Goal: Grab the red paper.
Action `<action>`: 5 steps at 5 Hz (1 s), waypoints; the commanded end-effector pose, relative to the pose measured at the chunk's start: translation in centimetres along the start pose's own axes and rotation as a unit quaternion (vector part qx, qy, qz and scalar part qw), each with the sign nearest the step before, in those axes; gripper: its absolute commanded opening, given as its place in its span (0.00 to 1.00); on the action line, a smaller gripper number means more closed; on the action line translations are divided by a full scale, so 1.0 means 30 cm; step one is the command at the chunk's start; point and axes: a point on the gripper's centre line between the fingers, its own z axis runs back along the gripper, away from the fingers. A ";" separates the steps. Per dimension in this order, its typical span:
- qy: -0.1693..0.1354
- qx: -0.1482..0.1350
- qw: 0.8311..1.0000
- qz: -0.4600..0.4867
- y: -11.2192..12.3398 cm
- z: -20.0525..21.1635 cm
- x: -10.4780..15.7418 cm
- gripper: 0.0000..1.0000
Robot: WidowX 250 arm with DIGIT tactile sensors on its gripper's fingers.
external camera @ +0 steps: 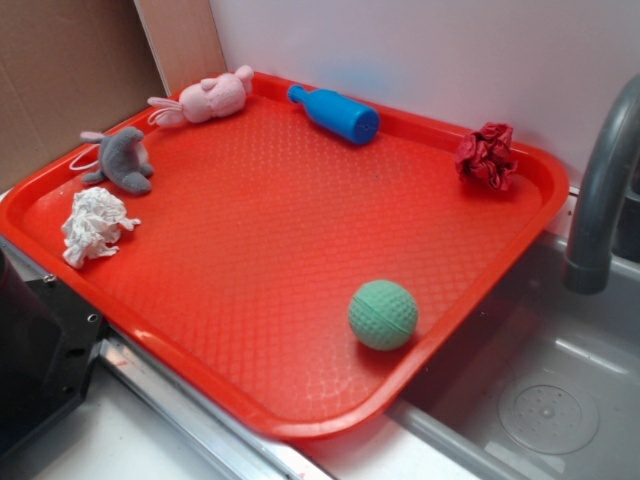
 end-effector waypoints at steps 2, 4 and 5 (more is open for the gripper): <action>0.000 0.000 1.000 0.000 0.000 0.000 0.000 1.00; 0.082 0.106 0.989 -0.059 -0.066 -0.364 0.303 1.00; 0.034 0.106 0.990 -0.086 -0.168 -0.538 0.452 1.00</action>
